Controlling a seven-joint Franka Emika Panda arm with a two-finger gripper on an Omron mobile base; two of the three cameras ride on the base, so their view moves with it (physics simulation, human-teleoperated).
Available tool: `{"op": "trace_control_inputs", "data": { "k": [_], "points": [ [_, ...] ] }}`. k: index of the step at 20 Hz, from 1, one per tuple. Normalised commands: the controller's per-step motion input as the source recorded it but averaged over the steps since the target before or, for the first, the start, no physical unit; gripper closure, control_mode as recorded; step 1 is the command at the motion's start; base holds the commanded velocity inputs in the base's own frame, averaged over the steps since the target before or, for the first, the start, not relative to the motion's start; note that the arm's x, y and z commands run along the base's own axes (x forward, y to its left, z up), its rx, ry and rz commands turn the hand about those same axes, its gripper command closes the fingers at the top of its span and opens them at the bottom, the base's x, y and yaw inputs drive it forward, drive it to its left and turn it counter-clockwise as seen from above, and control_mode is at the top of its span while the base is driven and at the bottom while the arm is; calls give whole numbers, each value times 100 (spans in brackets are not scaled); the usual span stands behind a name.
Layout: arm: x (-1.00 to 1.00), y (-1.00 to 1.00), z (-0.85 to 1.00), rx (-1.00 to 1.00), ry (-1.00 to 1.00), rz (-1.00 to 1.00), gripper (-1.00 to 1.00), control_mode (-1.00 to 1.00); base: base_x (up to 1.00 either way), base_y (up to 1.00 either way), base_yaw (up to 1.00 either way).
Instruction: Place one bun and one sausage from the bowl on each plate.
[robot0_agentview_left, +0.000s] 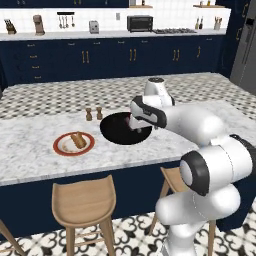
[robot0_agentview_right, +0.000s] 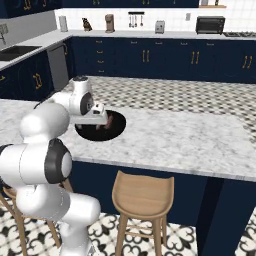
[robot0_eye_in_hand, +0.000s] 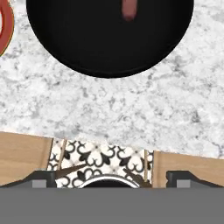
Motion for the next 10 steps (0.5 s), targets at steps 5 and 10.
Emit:
{"op": "trace_control_inputs", "data": {
  "k": [5, 10],
  "points": [
    [100, -4, -28, 14, 0, -37, -100, -100, 0, 0, 0],
    [100, 5, -53, -7, 3, -23, -100, -100, 0, 0, 0]
  ]
}}
